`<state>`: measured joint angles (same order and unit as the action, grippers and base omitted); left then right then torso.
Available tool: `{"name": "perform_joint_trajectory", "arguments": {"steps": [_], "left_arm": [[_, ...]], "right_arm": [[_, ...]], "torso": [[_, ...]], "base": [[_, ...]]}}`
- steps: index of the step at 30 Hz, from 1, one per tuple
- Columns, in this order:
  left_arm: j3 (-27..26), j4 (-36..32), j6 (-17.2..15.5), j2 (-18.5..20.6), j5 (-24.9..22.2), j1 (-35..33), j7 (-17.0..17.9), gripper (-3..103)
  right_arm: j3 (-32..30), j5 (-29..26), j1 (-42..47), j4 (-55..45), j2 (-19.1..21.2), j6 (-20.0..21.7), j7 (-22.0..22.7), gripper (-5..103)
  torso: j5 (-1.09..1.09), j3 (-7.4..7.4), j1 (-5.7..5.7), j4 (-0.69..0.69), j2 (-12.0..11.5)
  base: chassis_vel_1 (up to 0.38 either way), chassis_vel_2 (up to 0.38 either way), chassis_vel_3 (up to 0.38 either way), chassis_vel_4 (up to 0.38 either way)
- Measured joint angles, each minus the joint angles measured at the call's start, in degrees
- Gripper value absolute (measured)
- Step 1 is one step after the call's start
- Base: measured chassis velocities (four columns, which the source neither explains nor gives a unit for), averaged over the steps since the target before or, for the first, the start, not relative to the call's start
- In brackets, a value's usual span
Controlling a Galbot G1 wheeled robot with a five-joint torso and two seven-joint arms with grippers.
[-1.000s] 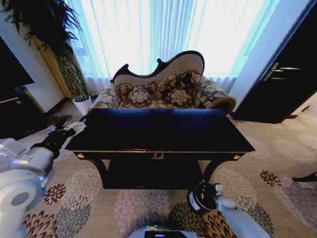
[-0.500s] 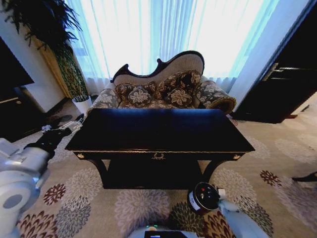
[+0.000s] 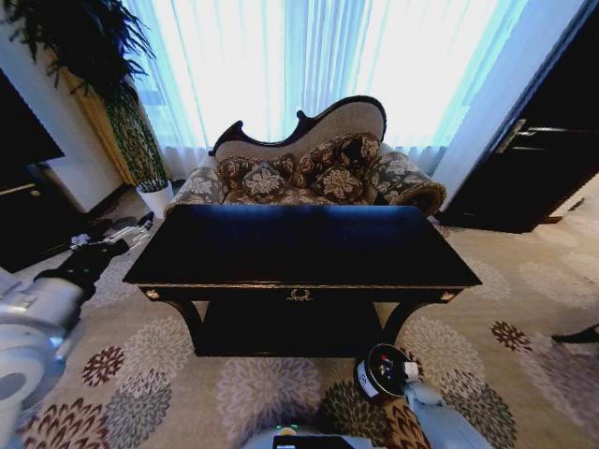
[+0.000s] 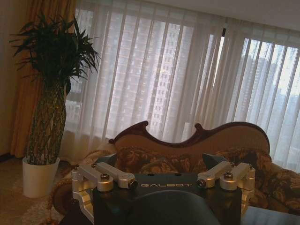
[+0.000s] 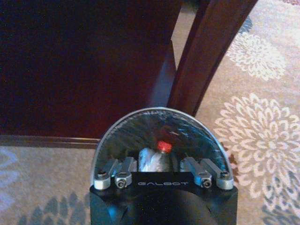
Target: Move to the front of the table and place the trash on the table into the trash bin.
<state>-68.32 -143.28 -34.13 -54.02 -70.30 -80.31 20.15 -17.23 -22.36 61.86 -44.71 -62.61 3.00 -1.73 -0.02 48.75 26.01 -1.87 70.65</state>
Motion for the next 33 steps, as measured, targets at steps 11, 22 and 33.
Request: {"name": "perform_joint_trajectory", "arguments": {"steps": [11, 22, 33], "left_arm": [[1.8, 0.0, -0.1, 0.4, -0.2, 1.0, 0.0, 100], [6.4, 1.1, -0.2, 0.3, -1.5, 3.0, 0.9, 100], [12.1, 0.4, -0.3, -3.5, 0.5, 3.2, 1.9, 100]], "right_arm": [[-1.4, -1.4, 6.2, -9.5, 1.0, -1.3, -2.7, 83], [-8.3, 4.7, 22.6, -34.7, -0.5, -8.0, -10.3, 100], [-17.2, -4.3, 43.4, -65.3, -2.4, -8.0, -12.9, 100]], "torso": [[0.02, 0.0, 0.0, 0.01, 0.0], [-0.01, 0.0, 0.0, 0.0, 0.0], [-0.01, -0.01, -0.01, -0.01, 0.0]], "base": [[0.0, 0.0, 0.0, 0.0], [0.0, 0.0, 0.0, 0.0], [0.0, 0.0, 0.0, 0.0]]}}
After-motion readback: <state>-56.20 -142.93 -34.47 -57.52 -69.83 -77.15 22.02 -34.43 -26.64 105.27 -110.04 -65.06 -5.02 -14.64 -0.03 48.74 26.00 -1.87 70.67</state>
